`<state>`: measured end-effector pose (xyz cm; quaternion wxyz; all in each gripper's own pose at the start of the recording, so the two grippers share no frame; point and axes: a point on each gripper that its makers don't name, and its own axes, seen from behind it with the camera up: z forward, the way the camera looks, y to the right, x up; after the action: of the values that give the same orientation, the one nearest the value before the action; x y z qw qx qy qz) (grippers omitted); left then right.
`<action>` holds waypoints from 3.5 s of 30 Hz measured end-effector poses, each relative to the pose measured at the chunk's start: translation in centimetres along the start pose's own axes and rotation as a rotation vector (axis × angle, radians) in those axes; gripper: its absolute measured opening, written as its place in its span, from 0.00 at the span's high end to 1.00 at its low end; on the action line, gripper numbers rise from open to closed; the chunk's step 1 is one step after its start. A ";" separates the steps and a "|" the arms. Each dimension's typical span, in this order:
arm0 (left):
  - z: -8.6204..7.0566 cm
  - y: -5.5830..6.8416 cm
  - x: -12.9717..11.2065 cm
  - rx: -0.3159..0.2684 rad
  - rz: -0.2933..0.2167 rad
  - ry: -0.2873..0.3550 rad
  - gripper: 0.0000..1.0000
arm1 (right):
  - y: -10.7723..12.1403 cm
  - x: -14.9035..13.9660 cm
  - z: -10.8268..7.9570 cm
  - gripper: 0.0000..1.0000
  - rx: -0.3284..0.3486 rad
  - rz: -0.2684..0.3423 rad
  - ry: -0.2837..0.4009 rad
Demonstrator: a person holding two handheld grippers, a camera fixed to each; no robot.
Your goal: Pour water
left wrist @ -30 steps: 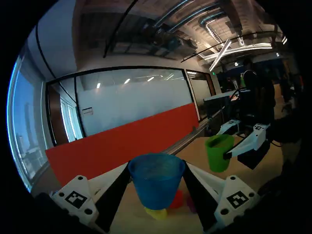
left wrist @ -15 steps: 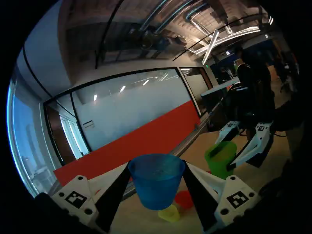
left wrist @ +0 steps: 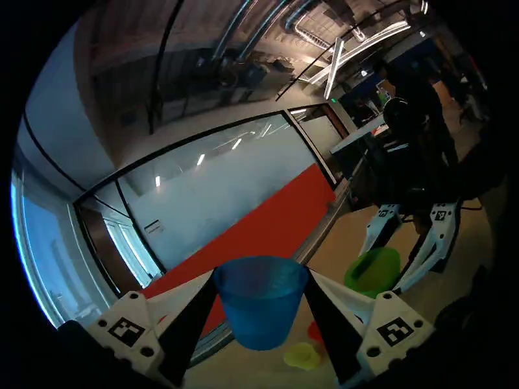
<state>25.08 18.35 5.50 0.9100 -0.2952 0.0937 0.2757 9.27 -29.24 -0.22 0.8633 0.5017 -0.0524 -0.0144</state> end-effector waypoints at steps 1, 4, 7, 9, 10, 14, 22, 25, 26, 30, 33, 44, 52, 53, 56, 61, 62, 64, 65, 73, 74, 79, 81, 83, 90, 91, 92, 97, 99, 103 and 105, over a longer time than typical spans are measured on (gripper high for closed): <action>0.0 0.0 0.1 -0.001 0.008 0.000 0.11 | -0.1 0.0 0.1 0.09 0.004 -0.001 -0.001; 0.0 0.0 0.3 -0.002 0.031 0.002 0.11 | -0.5 0.1 0.3 0.09 0.014 -0.003 -0.002; 0.0 0.1 0.6 -0.004 0.056 0.003 0.11 | -0.7 0.1 0.4 0.09 0.022 -0.006 -0.003; 0.0 0.0 0.8 -0.005 0.071 0.003 0.11 | -0.8 0.0 0.5 0.09 0.027 -0.007 -0.004; 0.0 0.0 0.9 -0.004 0.080 0.004 0.11 | -0.9 -0.1 0.6 0.09 0.029 -0.007 -0.006; 0.0 -0.1 1.2 -0.001 0.108 0.003 0.11 | -1.1 -0.3 0.9 0.09 0.038 -0.009 -0.009; -0.1 0.2 1.8 0.001 0.162 0.005 0.11 | -1.6 -0.6 1.2 0.09 0.055 -0.012 -0.016; -0.1 0.3 2.0 0.003 0.184 0.009 0.11 | -1.7 -0.5 1.3 0.09 0.060 -0.013 -0.017; -0.2 0.3 2.1 0.003 0.191 0.010 0.11 | -1.8 -0.5 1.3 0.09 0.061 -0.013 -0.017; -0.2 0.4 2.5 0.003 0.228 0.012 0.11 | -1.9 -0.4 1.5 0.10 0.065 -0.015 -0.015; -0.2 0.4 2.8 0.001 0.256 0.014 0.11 | -2.0 -0.4 1.6 0.10 0.069 -0.015 -0.013; -0.2 0.3 3.8 0.011 0.336 0.028 0.11 | -2.2 -0.2 1.8 0.10 0.080 -0.015 -0.008; -0.1 0.2 4.2 0.019 0.391 0.033 0.11 | -2.1 -0.1 2.0 0.10 0.084 -0.017 -0.007; -0.1 0.1 4.3 0.020 0.398 0.035 0.11 | -2.1 -0.1 2.1 0.10 0.084 -0.016 -0.006; -0.1 0.2 4.4 0.022 0.419 0.037 0.11 | -2.2 -0.1 2.1 0.10 0.086 -0.017 -0.006; -0.1 0.3 4.6 0.022 0.445 0.040 0.11 | -2.1 0.0 2.3 0.10 0.086 -0.018 -0.007; -0.1 0.3 4.7 0.022 0.450 0.041 0.11 | -2.1 0.0 2.3 0.10 0.086 -0.018 -0.007; -0.1 0.3 4.8 0.022 0.461 0.041 0.11 | -2.0 0.0 2.3 0.10 0.085 -0.019 -0.008; -0.1 0.4 4.8 0.022 0.466 0.042 0.11 | -2.0 0.0 2.3 0.10 0.085 -0.020 -0.008; 0.0 0.4 5.2 0.025 0.497 0.046 0.11 | -2.0 0.1 2.3 0.10 0.084 -0.025 -0.008; 0.0 0.4 5.3 0.025 0.500 0.047 0.11 | -2.0 0.1 2.3 0.10 0.084 -0.026 -0.008; 0.0 0.5 5.3 0.022 0.514 0.048 0.11 | -1.9 0.1 2.3 0.10 0.081 -0.030 -0.009; 0.0 0.6 5.4 0.022 0.520 0.048 0.11 | -1.8 0.1 2.2 0.10 0.080 -0.031 -0.010; -0.1 0.6 5.4 0.024 0.527 0.049 0.11 | -1.8 0.1 2.2 0.10 0.079 -0.031 -0.010; -0.1 0.4 5.7 0.031 0.548 0.051 0.11 | -1.7 0.4 2.2 0.10 0.077 -0.033 -0.006; -0.1 0.4 5.7 0.032 0.551 0.051 0.11 | -1.7 0.4 2.1 0.10 0.076 -0.033 -0.005; -0.1 0.3 5.7 0.032 0.553 0.051 0.11 | -1.7 0.5 2.1 0.10 0.075 -0.034 -0.004; -0.1 0.4 5.8 0.030 0.559 0.053 0.11 | -1.6 0.6 2.1 0.10 0.073 -0.035 -0.003; -0.1 0.4 5.9 0.030 0.561 0.055 0.11 | -1.6 0.6 2.1 0.10 0.073 -0.035 -0.002; -0.3 0.2 6.1 0.034 0.578 0.057 0.11 | -1.6 0.7 2.2 0.10 0.071 -0.038 -0.003; -0.4 0.1 6.2 0.037 0.589 0.057 0.11 | -1.5 0.7 2.2 0.10 0.070 -0.040 -0.004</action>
<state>30.18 21.01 3.04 0.7929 -0.2462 0.2057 0.5180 9.81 -31.95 -0.43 0.8446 0.5327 -0.0445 -0.0306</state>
